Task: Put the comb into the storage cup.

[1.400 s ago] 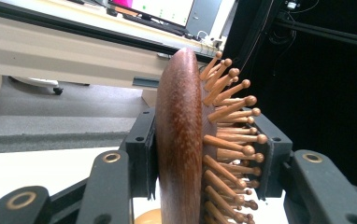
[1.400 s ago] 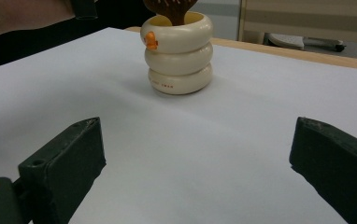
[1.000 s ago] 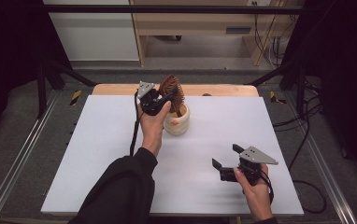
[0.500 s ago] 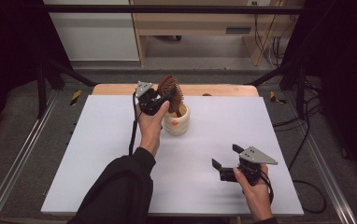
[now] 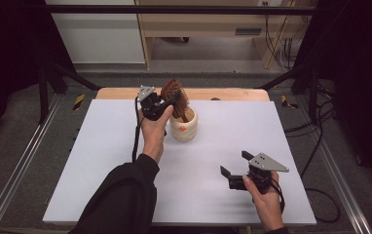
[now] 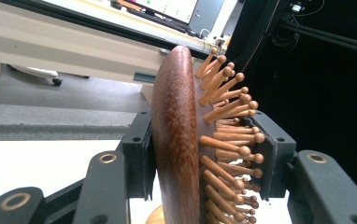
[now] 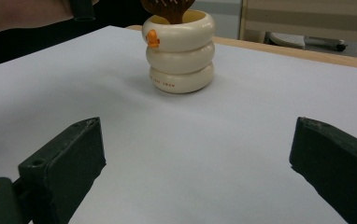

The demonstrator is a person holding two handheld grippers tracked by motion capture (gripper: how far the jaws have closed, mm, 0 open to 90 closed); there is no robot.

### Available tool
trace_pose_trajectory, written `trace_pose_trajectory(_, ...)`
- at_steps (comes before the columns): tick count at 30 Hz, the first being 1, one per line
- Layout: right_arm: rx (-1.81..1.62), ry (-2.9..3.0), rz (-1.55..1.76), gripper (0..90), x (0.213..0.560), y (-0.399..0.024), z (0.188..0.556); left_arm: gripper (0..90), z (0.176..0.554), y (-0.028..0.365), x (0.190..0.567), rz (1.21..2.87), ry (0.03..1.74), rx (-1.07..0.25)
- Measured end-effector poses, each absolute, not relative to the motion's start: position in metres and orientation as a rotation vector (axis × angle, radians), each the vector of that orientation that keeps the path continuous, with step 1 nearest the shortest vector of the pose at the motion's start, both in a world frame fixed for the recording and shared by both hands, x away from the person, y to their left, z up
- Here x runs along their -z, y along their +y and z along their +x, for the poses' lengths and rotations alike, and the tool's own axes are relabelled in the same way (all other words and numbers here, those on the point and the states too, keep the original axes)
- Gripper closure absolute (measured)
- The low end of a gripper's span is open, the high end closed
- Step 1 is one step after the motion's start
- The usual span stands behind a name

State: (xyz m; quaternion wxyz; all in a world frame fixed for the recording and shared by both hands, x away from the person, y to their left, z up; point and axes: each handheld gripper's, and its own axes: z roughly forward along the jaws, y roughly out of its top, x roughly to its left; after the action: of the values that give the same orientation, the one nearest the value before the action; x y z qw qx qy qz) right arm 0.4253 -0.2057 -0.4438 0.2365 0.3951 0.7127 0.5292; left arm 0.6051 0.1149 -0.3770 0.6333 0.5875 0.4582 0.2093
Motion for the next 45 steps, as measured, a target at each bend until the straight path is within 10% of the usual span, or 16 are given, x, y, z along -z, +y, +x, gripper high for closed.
trace_pose_trajectory(45,-1.455,1.959,1.081,3.7,0.444,-0.205,0.425,46.1,0.607,0.129,0.384,1.328,1.083,-0.446)
